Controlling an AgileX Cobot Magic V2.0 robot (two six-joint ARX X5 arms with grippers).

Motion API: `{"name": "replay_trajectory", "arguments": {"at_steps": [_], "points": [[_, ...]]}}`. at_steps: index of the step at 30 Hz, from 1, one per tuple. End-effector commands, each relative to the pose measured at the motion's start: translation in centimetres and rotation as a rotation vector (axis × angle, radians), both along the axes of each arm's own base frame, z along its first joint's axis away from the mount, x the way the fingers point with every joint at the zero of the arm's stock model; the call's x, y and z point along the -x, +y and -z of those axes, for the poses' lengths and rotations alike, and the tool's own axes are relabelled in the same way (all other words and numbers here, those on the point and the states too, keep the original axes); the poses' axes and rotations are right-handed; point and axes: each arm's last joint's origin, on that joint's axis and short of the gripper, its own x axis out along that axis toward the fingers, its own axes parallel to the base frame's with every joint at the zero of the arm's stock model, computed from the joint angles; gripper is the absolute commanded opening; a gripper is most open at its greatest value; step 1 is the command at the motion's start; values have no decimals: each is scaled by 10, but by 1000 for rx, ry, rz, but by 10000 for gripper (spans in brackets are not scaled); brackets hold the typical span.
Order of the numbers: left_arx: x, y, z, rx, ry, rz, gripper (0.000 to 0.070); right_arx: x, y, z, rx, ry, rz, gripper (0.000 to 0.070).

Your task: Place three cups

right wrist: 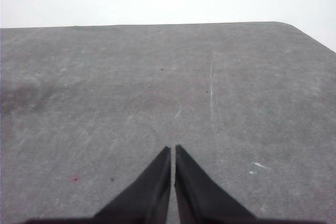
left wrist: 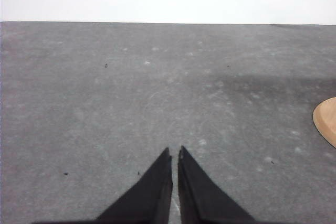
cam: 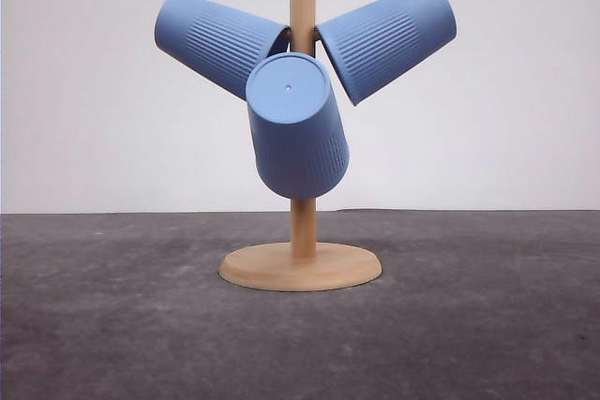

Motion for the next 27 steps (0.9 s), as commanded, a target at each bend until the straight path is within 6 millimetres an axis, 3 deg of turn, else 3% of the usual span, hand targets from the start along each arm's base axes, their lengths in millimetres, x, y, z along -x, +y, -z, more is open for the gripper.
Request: {"name": "replay_trajectory", "arguments": {"at_steps": [1, 27], "points": [[-1, 0, 5, -11, 19, -4, 0, 0, 0, 0, 3, -6, 2, 12], [-1, 0, 5, -11, 19, -4, 0, 0, 0, 0, 3, -6, 2, 12]]}}
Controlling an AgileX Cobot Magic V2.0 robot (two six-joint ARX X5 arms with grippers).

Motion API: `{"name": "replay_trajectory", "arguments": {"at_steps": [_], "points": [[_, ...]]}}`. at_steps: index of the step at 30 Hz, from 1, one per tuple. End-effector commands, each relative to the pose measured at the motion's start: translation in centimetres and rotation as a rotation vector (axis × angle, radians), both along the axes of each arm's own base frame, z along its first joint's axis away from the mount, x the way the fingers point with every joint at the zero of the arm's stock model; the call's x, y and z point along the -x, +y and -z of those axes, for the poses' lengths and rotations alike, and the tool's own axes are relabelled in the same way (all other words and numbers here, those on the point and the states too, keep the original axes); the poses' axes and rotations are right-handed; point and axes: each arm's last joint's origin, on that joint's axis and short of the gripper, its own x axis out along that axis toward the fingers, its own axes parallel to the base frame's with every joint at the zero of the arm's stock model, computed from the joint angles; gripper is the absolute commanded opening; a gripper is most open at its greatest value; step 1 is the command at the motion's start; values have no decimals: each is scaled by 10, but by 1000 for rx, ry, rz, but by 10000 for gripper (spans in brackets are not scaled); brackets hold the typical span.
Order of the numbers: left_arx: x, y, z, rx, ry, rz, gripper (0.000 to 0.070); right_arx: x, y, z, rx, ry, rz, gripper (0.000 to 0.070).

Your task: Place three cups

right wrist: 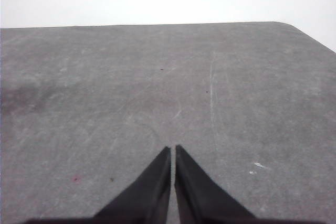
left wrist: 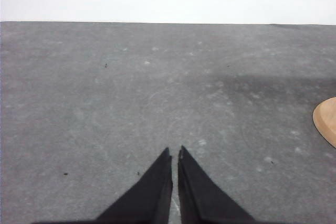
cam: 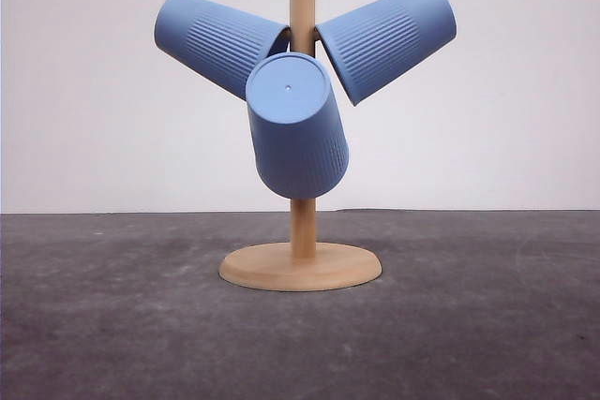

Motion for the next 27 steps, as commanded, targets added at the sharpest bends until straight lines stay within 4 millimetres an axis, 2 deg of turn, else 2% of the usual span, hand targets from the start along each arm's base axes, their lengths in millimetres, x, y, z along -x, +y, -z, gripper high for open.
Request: {"name": "replay_trajectory", "arguments": {"at_steps": [1, 27], "points": [[-1, 0, 5, -11, 19, -4, 0, 0, 0, 0, 3, -6, 2, 12], [-1, 0, 5, -11, 19, -4, 0, 0, 0, 0, 3, -6, 2, 12]]}}
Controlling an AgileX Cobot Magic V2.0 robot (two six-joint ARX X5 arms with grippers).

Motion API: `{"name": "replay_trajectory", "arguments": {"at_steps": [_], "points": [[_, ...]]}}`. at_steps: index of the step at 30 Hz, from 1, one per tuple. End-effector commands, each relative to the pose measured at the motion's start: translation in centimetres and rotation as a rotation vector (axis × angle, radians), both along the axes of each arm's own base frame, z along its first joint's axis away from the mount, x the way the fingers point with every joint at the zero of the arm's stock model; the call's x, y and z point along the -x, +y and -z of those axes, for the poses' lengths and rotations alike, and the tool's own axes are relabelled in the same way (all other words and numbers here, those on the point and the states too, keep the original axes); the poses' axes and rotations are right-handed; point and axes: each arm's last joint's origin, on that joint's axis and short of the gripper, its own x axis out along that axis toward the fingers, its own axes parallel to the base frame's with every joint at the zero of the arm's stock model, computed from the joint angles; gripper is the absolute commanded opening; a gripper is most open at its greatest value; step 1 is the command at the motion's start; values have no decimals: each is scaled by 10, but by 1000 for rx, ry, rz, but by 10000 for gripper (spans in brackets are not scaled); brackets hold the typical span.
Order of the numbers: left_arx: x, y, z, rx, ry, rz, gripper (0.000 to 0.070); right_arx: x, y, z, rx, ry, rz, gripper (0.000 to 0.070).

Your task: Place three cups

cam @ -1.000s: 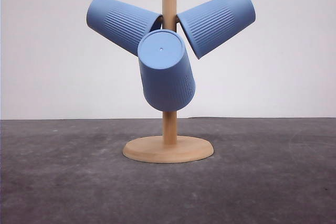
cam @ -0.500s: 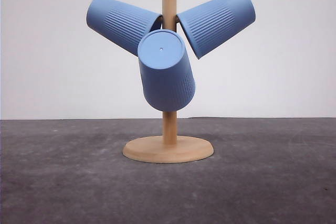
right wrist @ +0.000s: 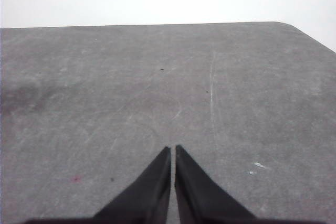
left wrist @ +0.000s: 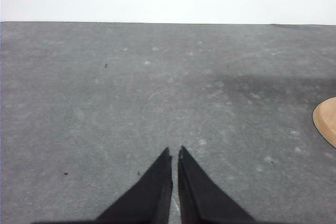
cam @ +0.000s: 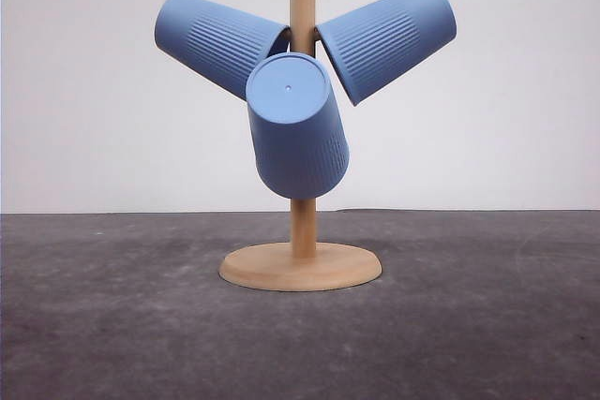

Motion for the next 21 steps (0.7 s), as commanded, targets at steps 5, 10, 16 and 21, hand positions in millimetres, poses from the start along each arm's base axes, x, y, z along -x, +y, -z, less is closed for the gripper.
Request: {"name": "replay_trajectory", "arguments": {"at_steps": [5, 10, 16, 21], "points": [[-1, 0, 5, -11, 19, -4, 0, 0, 0, 0, 3, -6, 2, 12], [-1, 0, 5, -11, 19, -4, 0, 0, 0, 0, 3, -6, 2, 12], [-1, 0, 5, -11, 19, -4, 0, 0, 0, 0, 3, -6, 2, 12], [-1, 0, 5, -11, 19, -4, 0, 0, 0, 0, 3, -6, 2, 12]]}}
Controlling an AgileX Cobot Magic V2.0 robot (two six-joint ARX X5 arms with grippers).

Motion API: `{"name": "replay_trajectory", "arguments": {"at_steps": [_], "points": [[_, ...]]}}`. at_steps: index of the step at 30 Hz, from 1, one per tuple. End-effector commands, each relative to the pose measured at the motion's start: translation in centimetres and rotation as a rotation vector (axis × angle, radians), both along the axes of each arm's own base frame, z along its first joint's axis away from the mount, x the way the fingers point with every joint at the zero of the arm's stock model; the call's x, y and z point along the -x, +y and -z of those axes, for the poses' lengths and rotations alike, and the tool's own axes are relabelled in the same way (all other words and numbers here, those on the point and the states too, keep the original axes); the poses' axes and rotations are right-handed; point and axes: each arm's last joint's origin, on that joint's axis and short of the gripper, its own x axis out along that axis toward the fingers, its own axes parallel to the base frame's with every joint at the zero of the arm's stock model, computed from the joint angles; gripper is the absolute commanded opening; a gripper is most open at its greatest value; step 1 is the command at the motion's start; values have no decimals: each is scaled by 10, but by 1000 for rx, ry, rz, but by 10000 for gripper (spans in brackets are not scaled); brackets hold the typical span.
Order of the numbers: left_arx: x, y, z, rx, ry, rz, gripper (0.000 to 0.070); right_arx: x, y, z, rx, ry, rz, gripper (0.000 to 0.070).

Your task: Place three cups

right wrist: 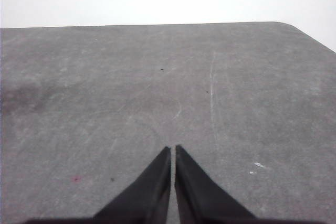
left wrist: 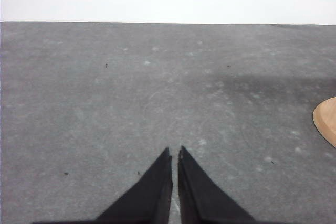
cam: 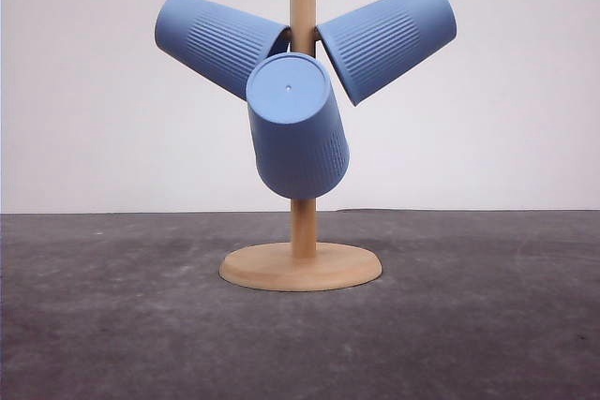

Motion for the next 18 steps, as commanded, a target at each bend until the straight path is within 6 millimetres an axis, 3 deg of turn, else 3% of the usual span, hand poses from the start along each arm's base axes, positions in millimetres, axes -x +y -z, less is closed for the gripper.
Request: {"name": "replay_trajectory", "arguments": {"at_steps": [1, 18], "points": [[-1, 0, 5, -11, 19, -4, 0, 0, 0, 0, 3, -6, 2, 12], [-1, 0, 5, -11, 19, -4, 0, 0, 0, 0, 3, -6, 2, 12]]}}
